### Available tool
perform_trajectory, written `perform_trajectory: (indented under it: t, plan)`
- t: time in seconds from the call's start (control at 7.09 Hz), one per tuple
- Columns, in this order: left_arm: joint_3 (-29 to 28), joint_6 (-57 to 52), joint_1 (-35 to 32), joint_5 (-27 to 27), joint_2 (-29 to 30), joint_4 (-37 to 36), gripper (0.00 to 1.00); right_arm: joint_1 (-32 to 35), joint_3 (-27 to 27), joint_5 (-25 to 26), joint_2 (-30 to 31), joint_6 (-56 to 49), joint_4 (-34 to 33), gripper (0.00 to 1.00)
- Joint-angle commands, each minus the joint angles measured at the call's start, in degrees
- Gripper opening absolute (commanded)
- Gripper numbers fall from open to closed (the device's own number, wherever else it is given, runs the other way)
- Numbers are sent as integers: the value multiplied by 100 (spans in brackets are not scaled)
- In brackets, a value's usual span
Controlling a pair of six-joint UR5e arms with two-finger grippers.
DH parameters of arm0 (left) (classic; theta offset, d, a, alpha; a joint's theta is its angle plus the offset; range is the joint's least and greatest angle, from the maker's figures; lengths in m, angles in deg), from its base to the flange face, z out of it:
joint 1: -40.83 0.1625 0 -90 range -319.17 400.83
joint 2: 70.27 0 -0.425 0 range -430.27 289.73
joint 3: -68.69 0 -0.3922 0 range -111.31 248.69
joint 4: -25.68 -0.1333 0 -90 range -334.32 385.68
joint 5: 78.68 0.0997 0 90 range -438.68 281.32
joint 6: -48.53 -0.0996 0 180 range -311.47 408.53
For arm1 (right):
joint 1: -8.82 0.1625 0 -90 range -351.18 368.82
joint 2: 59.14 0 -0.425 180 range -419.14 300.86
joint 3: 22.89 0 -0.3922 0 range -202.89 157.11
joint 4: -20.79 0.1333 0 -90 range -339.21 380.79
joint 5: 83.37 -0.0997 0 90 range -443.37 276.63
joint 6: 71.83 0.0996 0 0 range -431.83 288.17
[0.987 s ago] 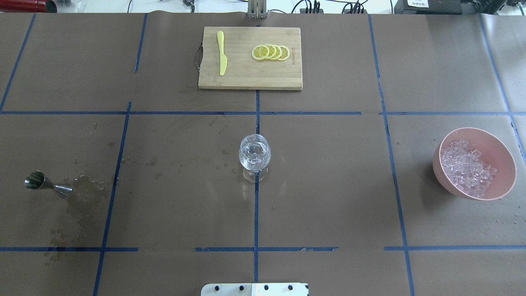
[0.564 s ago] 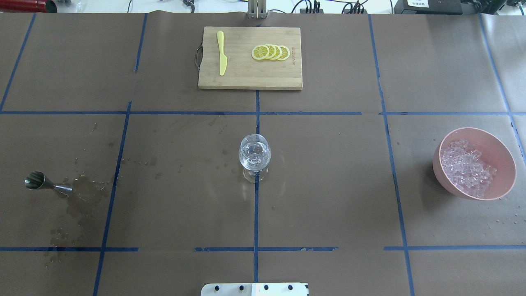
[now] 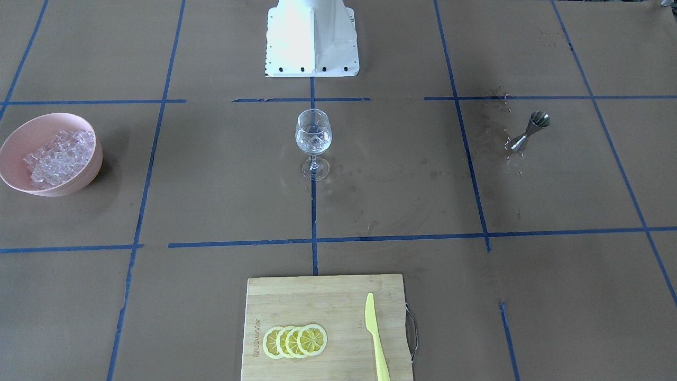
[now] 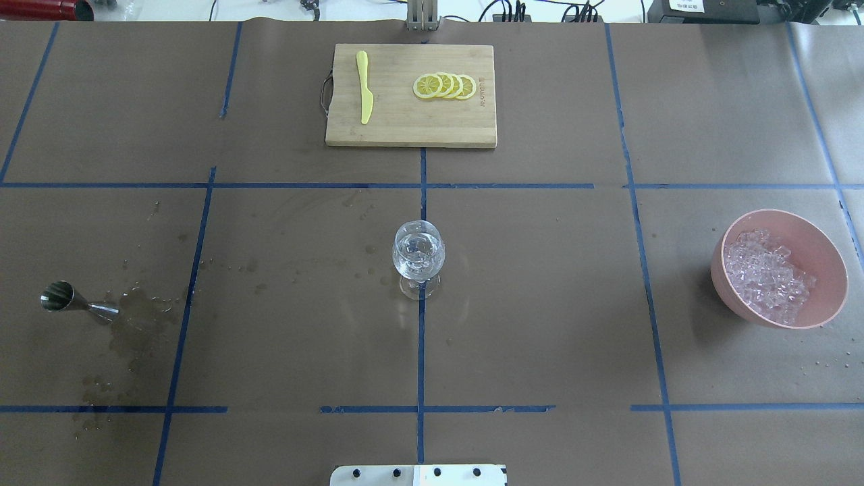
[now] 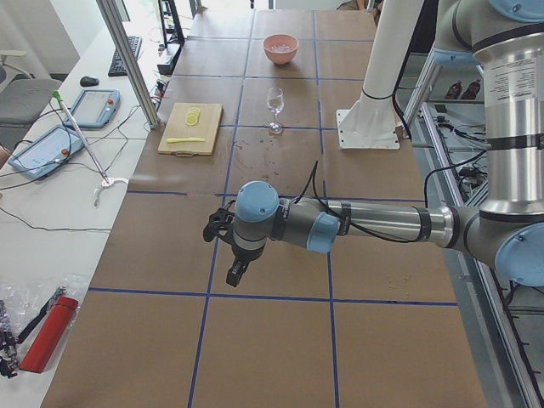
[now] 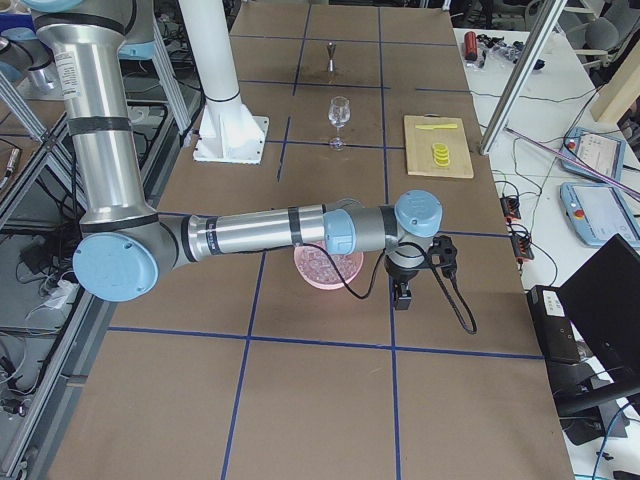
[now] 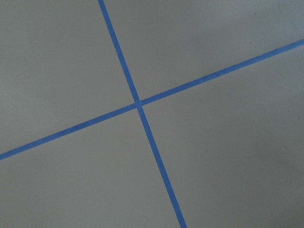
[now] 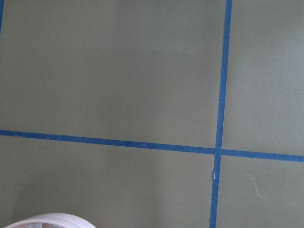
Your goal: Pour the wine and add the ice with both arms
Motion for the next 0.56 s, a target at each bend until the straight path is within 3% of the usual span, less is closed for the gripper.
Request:
perform_trajectory:
  t: [0.0, 0.42]
  plan:
    - [-10, 2, 6, 4, 23, 77, 100, -97, -9, -37, 7, -19, 10, 100]
    - [-1, 2, 6, 4, -56, 59, 100, -158, 9, -64, 51, -19, 10, 100]
